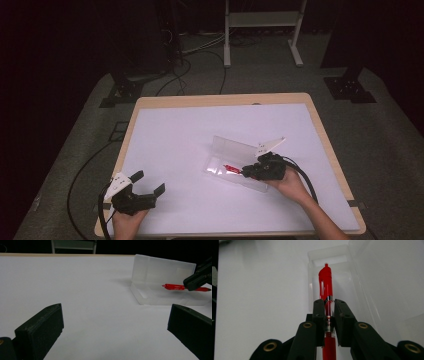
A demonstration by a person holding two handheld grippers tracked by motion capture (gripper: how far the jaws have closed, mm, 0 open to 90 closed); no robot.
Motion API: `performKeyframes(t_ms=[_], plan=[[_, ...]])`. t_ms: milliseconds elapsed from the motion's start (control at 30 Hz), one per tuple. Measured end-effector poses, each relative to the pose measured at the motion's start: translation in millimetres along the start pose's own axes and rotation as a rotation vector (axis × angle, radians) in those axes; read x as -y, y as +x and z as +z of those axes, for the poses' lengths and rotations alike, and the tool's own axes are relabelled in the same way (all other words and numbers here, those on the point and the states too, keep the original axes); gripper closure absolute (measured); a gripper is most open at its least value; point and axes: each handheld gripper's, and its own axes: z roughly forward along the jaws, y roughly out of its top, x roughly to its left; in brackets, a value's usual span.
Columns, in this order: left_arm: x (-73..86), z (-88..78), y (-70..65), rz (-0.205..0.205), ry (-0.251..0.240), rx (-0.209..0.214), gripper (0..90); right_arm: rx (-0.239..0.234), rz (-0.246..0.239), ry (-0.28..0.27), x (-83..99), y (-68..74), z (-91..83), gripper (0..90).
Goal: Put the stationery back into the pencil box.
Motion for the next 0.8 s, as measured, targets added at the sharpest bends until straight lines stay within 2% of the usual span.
performKeyframes(t_ms=[233, 433, 800], plan=[[-0.2, -0.2, 0.1, 0.002, 0.0, 0.0, 0.0, 0.009, 0.015, 0.019, 2.1, -5.6, 7.3, 78.9], [0.1, -0.5, 0.1, 0.0, 0.001, -0.001, 0.0, 0.012, 0.009, 0.035, 3.3, -7.3, 13.5, 78.9], [-0.4, -0.2, -0.8, 0.003, -0.002, -0.003, 0.0, 0.017, 0.018, 0.054, 6.5, -10.5, 17.0, 78.8]])
